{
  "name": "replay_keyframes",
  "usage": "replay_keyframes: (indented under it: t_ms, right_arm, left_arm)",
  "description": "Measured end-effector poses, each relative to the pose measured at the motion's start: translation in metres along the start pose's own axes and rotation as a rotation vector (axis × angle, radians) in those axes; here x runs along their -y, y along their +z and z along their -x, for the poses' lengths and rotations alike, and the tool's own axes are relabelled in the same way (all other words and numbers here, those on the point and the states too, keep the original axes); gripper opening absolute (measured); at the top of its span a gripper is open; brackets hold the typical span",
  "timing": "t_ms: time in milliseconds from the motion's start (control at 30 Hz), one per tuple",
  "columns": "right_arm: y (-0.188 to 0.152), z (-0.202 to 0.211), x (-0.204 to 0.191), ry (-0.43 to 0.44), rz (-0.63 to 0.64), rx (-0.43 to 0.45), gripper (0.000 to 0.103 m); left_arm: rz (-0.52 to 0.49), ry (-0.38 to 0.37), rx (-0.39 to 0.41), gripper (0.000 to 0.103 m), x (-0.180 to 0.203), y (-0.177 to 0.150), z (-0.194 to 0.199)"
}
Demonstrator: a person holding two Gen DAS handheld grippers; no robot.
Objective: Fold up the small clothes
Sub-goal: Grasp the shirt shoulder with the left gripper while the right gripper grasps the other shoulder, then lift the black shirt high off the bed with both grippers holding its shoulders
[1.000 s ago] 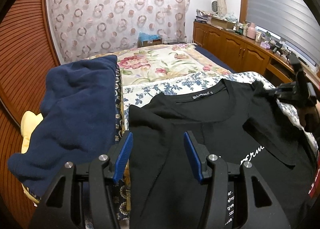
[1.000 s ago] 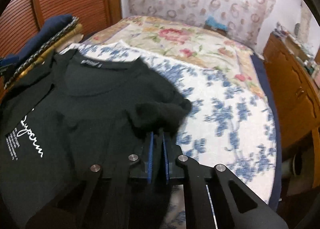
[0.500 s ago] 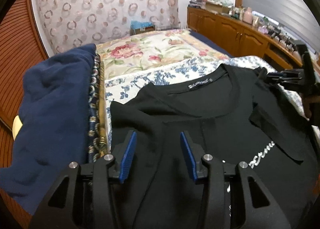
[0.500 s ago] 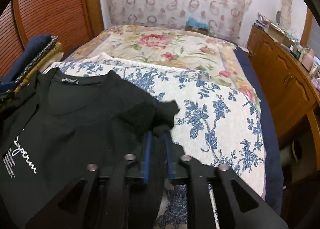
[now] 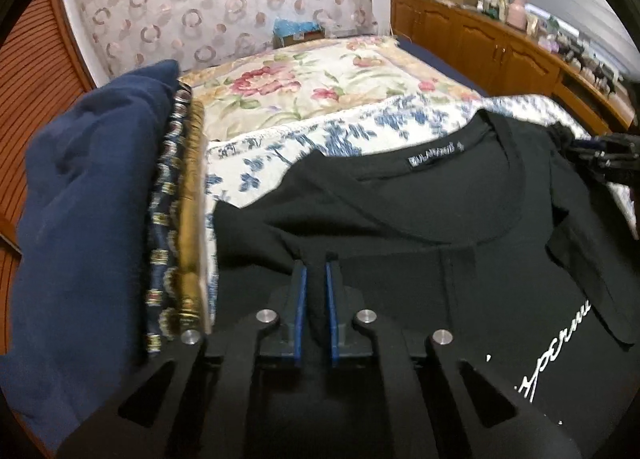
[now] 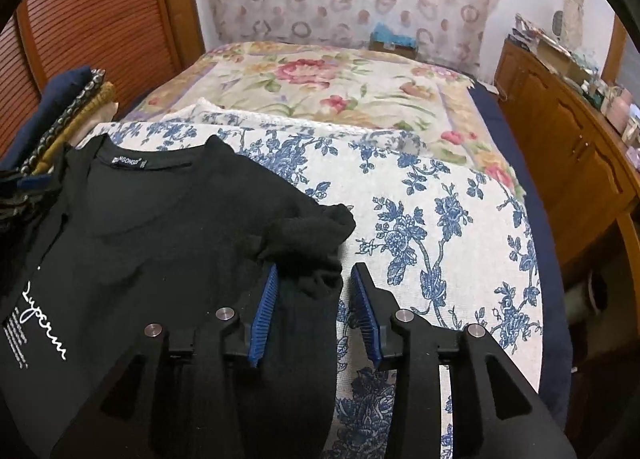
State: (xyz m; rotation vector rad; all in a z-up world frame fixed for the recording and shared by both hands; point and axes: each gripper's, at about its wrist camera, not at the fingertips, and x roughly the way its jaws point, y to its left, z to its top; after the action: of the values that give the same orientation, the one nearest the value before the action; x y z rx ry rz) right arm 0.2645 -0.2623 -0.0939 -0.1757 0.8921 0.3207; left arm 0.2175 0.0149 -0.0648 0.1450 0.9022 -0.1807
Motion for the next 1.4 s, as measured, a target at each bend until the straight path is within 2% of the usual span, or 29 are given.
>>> replay_keyframes:
  t_ms: [67,200,367,500,600,633,700,933,1067,1400]
  right_arm:
    - [0.0,0.0,0.002,-0.003,-0.009,0.001,0.046]
    - [0.0,-0.001,0.006,0.004,-0.022,-0.001,0.048]
    - [0.004,-0.003,0.005,0.038,-0.033,0.002,0.048]
    - [0.006,-0.005,0.001,0.06,-0.025,0.006,0.048]
    - [0.007,-0.004,-0.006,0.082,0.011,0.004,0.027]
    - [0.007,-0.004,-0.01,0.099,0.026,0.004,0.01]
    - [0.006,0.005,-0.019,0.101,0.07,0.03,0.008]
    - [-0.013,0.086,-0.03,0.15,0.067,0.219,0.006]
    - [-0.037,0.136,-0.029,0.179,0.047,0.304,0.006]
    - [-0.084,0.215,-0.041,0.217,0.072,0.379,0.006]
  left_arm:
    - [0.021,0.005,0.052,0.003,-0.009,0.002,0.016]
    - [0.075,0.0,0.189,0.003,-0.031,0.006,0.062]
    - [0.09,0.001,0.259,0.003,-0.047,0.01,0.095]
    - [0.094,-0.001,0.286,0.003,-0.052,0.01,0.107]
    - [0.094,-0.006,0.299,0.002,-0.052,0.006,0.113]
    - [0.094,-0.011,0.303,0.002,-0.051,0.004,0.115]
    - [0.092,-0.015,0.315,0.002,-0.05,0.0,0.121]
    - [0.1,-0.057,0.388,0.002,-0.044,-0.038,0.168]
    - [0.113,-0.08,0.424,0.002,-0.042,-0.068,0.195]
    - [0.167,-0.103,0.469,0.002,-0.046,-0.133,0.234]
